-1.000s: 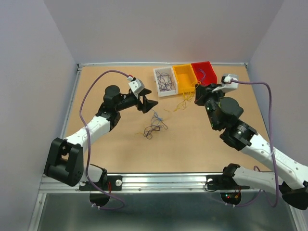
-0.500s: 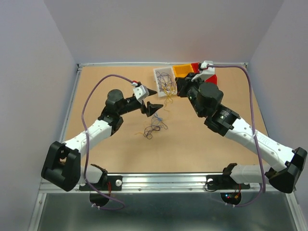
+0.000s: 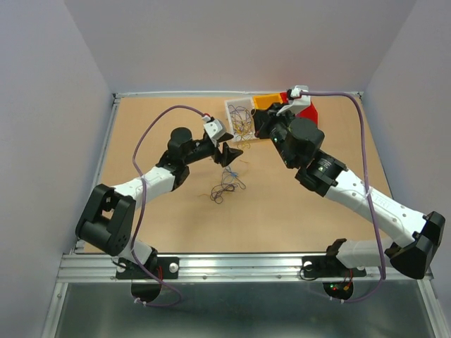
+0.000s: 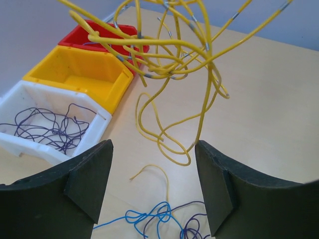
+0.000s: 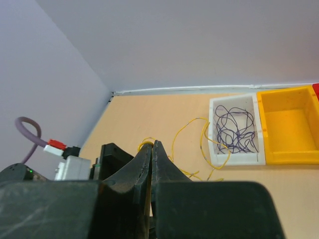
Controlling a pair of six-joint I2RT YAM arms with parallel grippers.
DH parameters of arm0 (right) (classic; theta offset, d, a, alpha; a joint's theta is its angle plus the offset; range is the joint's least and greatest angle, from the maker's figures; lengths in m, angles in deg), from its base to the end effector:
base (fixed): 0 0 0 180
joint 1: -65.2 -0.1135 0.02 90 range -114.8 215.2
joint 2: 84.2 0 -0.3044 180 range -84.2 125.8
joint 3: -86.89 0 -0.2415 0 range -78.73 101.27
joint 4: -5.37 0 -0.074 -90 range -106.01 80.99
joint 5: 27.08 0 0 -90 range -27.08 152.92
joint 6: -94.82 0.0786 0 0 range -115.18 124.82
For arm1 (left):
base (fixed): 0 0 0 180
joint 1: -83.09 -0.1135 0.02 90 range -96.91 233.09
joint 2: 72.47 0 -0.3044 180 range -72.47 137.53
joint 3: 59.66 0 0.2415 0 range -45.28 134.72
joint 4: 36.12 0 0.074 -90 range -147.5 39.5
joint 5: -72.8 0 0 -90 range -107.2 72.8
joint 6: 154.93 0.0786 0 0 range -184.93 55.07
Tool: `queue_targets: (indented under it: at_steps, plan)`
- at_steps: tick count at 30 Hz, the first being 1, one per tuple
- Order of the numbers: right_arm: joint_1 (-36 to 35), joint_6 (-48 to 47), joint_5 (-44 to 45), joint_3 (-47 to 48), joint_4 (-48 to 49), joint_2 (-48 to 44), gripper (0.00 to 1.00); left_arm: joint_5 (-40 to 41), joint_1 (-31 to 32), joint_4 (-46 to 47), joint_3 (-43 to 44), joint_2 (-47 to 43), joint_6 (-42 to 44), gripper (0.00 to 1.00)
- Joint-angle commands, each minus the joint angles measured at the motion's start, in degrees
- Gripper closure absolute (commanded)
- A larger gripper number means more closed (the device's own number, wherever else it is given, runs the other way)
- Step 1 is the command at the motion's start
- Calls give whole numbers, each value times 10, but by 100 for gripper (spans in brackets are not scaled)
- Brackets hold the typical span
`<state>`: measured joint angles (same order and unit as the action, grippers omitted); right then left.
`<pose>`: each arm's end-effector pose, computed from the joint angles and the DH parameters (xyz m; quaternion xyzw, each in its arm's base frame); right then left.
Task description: Untangle the cables
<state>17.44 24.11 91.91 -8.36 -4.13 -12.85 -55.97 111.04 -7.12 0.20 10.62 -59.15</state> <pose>0.2299 0.1965 0.4676 0.0148 0.6856 0.2483 0.6842 0.2772 -0.2028 0.3340 0.4192 0.5340 -0.3530 0.6439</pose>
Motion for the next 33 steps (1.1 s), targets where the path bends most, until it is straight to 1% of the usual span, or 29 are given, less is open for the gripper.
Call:
queue_targets:
  at_steps: [1,5,7,8,9,10,11,12,16,19,23,26,27,28,32,33]
  plan:
    - [-5,0,-2,38,45,-2,99,-14,11,37,40,12,-20,22]
    - [-4,-1,5,32,54,-3,99,-11,21,35,37,7,-11,23]
    - [-4,0,4,28,59,-6,100,-2,27,31,43,8,-10,30]
    - [-5,3,1,26,61,-7,100,-1,26,28,45,11,-11,35]
    - [-4,3,-1,25,62,-7,99,1,26,21,49,14,-11,50]
    - [-5,3,-2,23,64,-9,100,4,26,16,57,18,-11,59]
    - [-5,3,1,22,64,-9,99,12,26,5,59,20,-9,74]
    - [-4,2,6,21,64,-10,99,16,26,0,63,21,-6,79]
    - [-5,-8,45,3,64,-30,99,45,27,-12,59,20,10,90]
    - [-5,-17,88,-30,64,-61,99,79,26,-25,58,19,21,99]
    - [-5,-29,144,-73,64,-112,99,100,5,-43,68,30,19,100]
    - [-5,-41,184,-109,63,-156,100,104,-30,-49,75,36,-4,100]
    - [-5,-41,202,-119,62,-168,99,102,-54,-49,76,36,-18,100]
    - [-4,-40,209,-139,59,-191,100,101,-66,-49,79,36,-26,100]
    - [-5,-33,240,-180,47,-253,99,155,-116,-62,87,30,-55,100]
    - [-5,-32,250,-187,45,-264,100,183,-133,-76,90,30,-56,100]
